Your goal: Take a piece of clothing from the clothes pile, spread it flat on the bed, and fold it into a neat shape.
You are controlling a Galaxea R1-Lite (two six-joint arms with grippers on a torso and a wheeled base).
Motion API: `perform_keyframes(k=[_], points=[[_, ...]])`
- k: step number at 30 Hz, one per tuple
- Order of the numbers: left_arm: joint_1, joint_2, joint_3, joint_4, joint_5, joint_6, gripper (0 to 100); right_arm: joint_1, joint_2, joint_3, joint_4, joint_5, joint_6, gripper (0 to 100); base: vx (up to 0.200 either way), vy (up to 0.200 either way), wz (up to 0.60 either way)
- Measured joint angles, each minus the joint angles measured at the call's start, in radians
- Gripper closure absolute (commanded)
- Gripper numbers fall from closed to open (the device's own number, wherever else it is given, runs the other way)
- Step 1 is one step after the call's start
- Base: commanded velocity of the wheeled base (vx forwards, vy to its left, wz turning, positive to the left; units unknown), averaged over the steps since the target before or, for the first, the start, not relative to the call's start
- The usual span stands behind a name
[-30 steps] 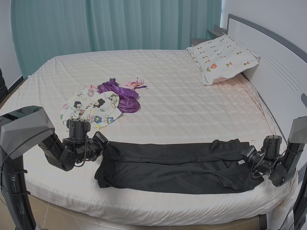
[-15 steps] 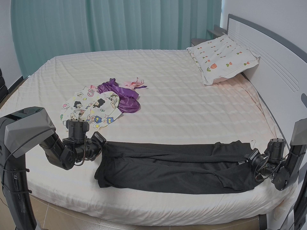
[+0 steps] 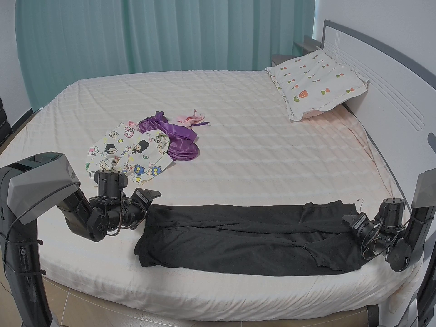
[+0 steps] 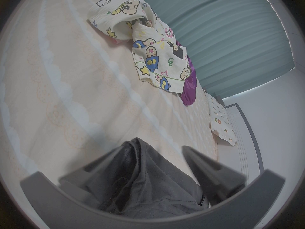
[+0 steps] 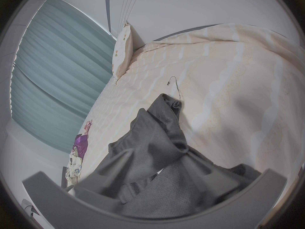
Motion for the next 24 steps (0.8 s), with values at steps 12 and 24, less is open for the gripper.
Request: perform_keyframes(k=[12, 24], points=[[0.006, -0.118, 0.118, 0.031, 0.000, -0.005, 0, 0.003, -0.005, 0.050, -0.114, 0.015, 0.004, 0, 0.000, 0.000, 0.00], [-0.069, -0.189, 0.083, 0.242, 0.080, -0.105, 0, 0.024, 0.001, 0.078, -0.133, 0.030, 0.006, 0, 0.000, 0.000, 0.00]])
